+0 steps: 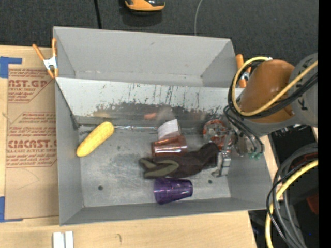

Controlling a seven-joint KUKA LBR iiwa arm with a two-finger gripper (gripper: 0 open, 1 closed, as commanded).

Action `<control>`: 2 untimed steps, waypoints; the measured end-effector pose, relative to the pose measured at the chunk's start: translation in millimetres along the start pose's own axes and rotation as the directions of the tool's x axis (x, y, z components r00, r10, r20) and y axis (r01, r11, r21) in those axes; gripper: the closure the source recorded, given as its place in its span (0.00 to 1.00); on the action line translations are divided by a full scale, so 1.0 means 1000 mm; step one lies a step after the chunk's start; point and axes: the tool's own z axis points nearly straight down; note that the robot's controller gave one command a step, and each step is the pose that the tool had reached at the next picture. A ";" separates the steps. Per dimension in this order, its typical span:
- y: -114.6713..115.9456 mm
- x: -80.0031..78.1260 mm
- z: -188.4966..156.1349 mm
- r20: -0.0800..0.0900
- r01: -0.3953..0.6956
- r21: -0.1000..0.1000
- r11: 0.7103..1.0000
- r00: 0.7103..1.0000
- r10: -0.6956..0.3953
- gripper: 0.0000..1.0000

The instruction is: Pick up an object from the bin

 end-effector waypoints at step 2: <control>0.011 -0.009 0.031 0.012 0.081 0.002 0.997 0.997 -0.081 0.00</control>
Offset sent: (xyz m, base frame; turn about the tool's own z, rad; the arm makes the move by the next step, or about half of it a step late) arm 0.0128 0.0208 -0.0669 -0.1544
